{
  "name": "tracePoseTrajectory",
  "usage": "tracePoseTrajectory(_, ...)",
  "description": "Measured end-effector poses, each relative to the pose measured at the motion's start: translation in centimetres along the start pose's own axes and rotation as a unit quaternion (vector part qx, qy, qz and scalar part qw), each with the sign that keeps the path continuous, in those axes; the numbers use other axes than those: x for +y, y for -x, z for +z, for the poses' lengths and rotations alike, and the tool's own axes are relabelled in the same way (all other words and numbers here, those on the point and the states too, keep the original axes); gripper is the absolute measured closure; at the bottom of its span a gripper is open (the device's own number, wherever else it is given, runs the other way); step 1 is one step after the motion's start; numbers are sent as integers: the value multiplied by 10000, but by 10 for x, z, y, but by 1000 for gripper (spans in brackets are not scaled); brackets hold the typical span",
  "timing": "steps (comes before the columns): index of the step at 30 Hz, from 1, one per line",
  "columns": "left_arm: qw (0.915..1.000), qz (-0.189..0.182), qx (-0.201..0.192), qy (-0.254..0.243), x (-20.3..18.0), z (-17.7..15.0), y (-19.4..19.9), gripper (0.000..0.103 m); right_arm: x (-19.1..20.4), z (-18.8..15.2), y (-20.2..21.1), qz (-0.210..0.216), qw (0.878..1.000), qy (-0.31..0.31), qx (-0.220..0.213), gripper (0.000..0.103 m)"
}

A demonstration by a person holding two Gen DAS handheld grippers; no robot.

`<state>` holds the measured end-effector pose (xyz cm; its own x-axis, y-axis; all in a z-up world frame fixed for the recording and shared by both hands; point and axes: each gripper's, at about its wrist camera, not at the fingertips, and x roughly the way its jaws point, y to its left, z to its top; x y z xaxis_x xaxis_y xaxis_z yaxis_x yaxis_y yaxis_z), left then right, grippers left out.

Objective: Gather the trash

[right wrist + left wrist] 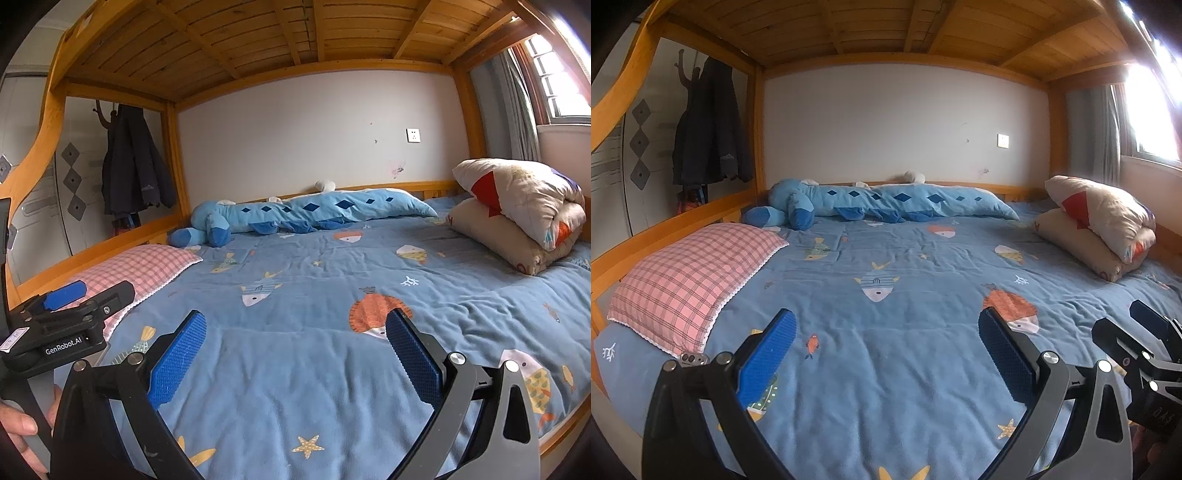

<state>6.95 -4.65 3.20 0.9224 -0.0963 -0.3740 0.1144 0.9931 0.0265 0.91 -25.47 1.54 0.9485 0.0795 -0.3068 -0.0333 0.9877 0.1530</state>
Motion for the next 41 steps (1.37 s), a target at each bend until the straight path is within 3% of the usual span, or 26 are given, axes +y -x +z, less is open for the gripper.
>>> tracePoseTrajectory(33,9999,112,-71,93,4,9,10,4,9,0,0,63,10000,-14,69,8)
tracePoseTrajectory(41,9996,-151,195,166,7,7,-3,4,11,0,-3,69,9999,-19,105,8)
